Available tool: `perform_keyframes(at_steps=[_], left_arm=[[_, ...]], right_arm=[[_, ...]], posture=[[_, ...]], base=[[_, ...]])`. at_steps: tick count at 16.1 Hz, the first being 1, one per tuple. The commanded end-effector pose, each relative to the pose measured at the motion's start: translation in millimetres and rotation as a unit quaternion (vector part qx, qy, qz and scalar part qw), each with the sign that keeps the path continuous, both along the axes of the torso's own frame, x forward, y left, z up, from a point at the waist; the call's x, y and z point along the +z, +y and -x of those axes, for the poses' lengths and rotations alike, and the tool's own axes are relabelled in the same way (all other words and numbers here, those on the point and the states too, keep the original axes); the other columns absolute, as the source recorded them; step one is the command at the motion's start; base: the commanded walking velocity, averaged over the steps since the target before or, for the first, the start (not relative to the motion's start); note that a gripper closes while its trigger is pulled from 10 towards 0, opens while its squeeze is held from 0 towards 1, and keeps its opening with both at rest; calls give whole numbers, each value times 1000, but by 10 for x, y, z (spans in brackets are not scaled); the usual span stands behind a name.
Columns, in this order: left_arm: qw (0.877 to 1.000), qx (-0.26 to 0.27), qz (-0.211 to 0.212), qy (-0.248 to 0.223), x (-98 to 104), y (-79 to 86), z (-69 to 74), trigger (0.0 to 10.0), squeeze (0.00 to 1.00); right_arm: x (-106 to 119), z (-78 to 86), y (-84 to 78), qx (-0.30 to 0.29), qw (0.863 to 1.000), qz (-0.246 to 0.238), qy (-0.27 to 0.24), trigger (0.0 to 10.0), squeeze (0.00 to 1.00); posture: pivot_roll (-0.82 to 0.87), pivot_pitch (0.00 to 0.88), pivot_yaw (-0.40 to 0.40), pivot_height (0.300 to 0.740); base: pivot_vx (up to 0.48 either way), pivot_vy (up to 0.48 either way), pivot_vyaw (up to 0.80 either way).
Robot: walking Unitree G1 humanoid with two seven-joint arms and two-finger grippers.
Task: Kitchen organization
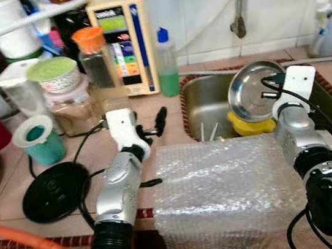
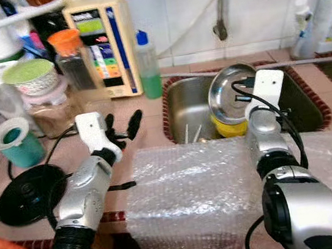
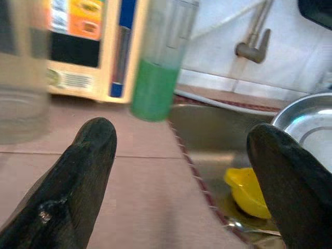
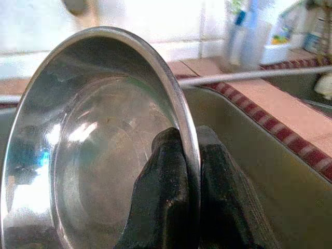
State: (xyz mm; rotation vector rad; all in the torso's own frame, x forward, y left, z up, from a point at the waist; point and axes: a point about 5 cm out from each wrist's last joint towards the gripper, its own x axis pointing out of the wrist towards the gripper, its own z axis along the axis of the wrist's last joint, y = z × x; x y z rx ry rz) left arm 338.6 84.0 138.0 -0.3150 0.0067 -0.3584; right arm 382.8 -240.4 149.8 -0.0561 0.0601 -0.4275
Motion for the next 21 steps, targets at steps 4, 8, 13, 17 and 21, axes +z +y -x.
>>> perform_keyframes(at_steps=[4, 8, 13, 17, 21], left_arm=[[1000, -1, -6, -7, 54, 17, -28, 10000, 0], [1000, -2, -10, -3, 29, 10, -21, 10000, 0], [999, -37, -20, 19, -43, -37, 19, 10000, 0], [998, -42, -32, 25, -64, -90, 35, 10000, 0], [999, -11, -45, 16, -33, -18, 33, 10000, 0]], right_arm=[[42, -13, 9, -2, 1000, -5, -10, 10000, 0], [6, 7, -84, -7, 1000, -30, 4, 10000, 1000], [-54, 15, -124, -10, 998, -43, 46, 10000, 1000], [-16, 4, -122, -4, 998, -47, 35, 10000, 1000], [162, -68, -30, 25, 999, -39, -5, 10000, 1000]], posture=[[28, 0, 99, 740], [32, 0, 97, 740], [39, 0, 92, 740], [35, 0, 93, 740], [28, 0, 93, 740]], base=[[0, 0, 0], [0, 0, 0], [0, 0, 0], [0, 0, 0], [0, 0, 0]])
